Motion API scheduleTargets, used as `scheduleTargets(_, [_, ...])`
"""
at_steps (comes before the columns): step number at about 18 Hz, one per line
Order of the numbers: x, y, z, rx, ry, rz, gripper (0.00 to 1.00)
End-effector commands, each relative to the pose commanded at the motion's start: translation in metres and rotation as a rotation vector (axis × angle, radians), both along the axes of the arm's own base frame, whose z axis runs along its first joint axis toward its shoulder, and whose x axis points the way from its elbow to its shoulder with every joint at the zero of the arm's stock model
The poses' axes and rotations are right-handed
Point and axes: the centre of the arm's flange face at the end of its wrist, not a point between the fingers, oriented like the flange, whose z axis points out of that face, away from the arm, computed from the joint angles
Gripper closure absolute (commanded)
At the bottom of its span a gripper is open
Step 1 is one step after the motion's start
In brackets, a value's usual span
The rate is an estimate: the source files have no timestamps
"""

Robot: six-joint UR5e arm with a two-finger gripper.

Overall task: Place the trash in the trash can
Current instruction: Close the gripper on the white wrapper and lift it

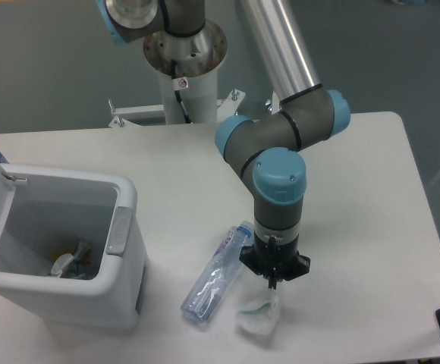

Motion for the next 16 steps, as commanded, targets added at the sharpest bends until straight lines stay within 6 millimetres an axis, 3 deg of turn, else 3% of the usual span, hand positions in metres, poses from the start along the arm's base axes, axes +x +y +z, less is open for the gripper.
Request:
scheduleTargets(6, [-0.012,0.0,0.029,0.128,-0.085,0.088,1.0])
scheduleTargets(11, [-0.01,-0.01,0.084,0.252,-0.104,0.088,1.0])
scheduleTargets(16, [0.02,-0.021,0.158,0.385,-0.093,0.028,1.0])
